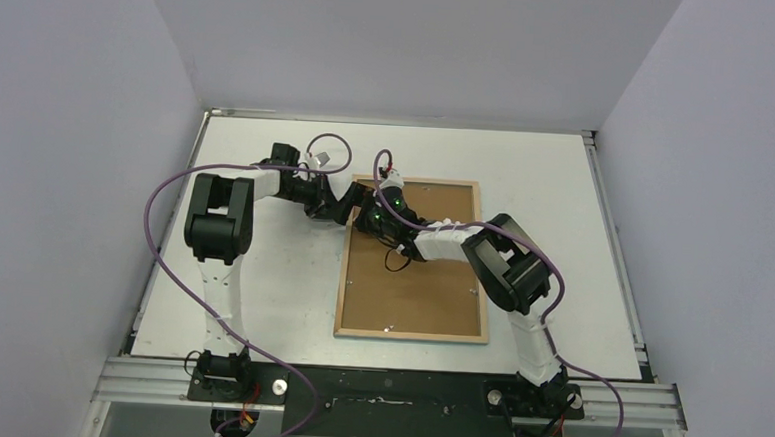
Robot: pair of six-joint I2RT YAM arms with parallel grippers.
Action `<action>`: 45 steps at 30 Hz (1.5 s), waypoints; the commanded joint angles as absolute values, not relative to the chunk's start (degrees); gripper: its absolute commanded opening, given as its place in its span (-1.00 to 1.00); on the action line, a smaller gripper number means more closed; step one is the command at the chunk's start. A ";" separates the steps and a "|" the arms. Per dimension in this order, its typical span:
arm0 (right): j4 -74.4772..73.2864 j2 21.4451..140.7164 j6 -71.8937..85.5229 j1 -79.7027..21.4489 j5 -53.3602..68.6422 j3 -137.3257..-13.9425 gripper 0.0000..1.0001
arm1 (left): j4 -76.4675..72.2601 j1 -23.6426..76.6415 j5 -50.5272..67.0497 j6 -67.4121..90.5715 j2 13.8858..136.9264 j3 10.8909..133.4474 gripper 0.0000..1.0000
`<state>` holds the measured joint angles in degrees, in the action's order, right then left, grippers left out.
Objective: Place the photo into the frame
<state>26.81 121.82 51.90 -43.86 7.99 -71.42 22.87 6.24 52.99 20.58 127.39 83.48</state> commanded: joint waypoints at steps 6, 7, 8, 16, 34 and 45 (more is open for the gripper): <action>30.01 124.75 53.21 -44.44 8.91 -74.38 1.00 | 23.61 7.81 48.79 19.12 127.58 81.42 -1.00; 30.09 124.49 53.22 -44.47 9.49 -74.36 1.00 | 23.76 7.78 48.99 19.41 127.47 81.53 -1.00; 30.06 123.63 52.93 -44.38 9.91 -73.82 1.00 | 24.00 7.67 49.30 19.56 127.27 81.69 -1.00; 24.12 107.47 47.82 -37.76 13.66 -64.90 0.83 | 26.72 3.39 49.70 19.21 122.34 84.11 -1.00; 0.60 101.21 37.49 -10.91 1.50 -66.00 0.80 | 50.21 7.83 40.07 -24.14 115.41 83.87 -0.74; 5.06 112.46 41.95 -8.49 12.54 -70.54 0.80 | 49.74 13.81 33.99 -30.74 113.77 79.30 -0.83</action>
